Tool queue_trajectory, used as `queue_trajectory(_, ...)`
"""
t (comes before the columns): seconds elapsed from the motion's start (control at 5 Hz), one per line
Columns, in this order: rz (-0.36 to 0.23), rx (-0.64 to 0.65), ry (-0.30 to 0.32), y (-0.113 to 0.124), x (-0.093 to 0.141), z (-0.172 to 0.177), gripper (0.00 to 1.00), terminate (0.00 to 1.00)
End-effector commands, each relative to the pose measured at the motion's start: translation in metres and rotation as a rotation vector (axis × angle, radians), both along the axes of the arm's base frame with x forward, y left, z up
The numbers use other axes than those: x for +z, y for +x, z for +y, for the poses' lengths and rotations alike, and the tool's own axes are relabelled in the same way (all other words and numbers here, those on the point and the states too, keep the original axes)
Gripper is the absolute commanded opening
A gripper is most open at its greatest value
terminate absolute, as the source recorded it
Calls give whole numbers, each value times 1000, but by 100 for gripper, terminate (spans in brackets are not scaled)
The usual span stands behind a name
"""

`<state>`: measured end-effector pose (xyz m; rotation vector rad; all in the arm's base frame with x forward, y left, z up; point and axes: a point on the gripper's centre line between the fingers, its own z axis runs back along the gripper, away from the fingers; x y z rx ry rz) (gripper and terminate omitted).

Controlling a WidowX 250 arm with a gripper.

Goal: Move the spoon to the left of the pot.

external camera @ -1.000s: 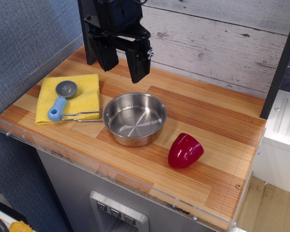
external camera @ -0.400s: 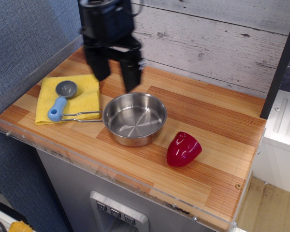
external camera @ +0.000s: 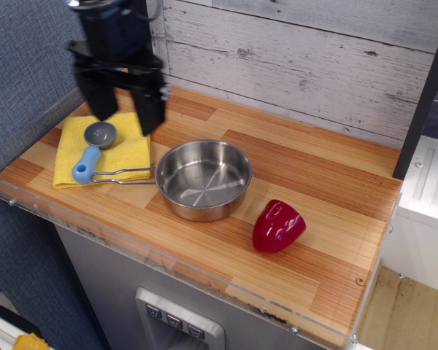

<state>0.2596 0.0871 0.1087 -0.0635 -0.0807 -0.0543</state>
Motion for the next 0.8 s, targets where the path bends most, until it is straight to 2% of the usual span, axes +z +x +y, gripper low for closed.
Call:
queue_trajectory(0.0,-20,87,75,-20,11,24,100,0)
queue_trajectory(0.6,-18,152,83,-19,-17,76,100,0)
